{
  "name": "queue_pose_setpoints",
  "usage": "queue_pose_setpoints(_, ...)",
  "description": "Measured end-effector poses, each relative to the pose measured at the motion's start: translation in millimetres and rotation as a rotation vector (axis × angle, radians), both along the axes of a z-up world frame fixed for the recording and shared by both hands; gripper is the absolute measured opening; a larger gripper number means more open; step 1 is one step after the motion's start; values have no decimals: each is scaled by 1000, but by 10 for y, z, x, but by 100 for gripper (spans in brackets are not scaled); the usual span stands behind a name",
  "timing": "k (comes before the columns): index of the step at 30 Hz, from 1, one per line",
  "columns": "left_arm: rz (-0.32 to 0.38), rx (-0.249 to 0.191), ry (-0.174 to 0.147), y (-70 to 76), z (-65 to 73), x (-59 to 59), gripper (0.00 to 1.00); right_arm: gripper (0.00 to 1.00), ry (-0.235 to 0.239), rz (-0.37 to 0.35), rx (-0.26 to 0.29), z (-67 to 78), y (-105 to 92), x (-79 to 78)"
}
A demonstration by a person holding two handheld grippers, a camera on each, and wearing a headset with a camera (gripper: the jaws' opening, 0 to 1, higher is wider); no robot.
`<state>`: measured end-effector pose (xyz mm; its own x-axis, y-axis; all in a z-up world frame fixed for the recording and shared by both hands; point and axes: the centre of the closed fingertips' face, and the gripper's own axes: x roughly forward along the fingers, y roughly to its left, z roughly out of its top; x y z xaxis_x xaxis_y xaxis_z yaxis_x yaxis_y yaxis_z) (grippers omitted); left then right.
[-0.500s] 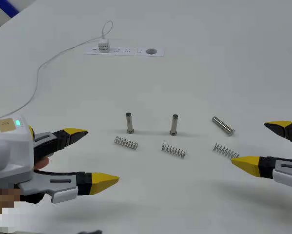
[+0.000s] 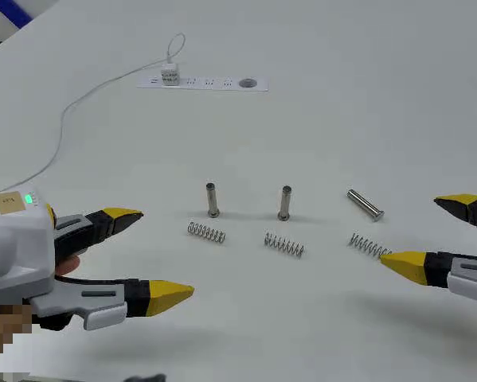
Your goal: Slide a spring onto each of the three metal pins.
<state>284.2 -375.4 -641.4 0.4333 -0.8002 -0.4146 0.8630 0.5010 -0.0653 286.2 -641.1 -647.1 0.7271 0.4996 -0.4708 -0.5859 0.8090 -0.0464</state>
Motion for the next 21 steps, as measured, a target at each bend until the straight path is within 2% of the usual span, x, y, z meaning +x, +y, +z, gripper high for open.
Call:
queue_pose_setpoints(11,-1,1,0,1,1,-4,80,73,0,-6,-3,17,-21,4)
queue_pose_setpoints(21,0,2,1,5,1,-2,80,72,5,9,-25,56,-6,129)
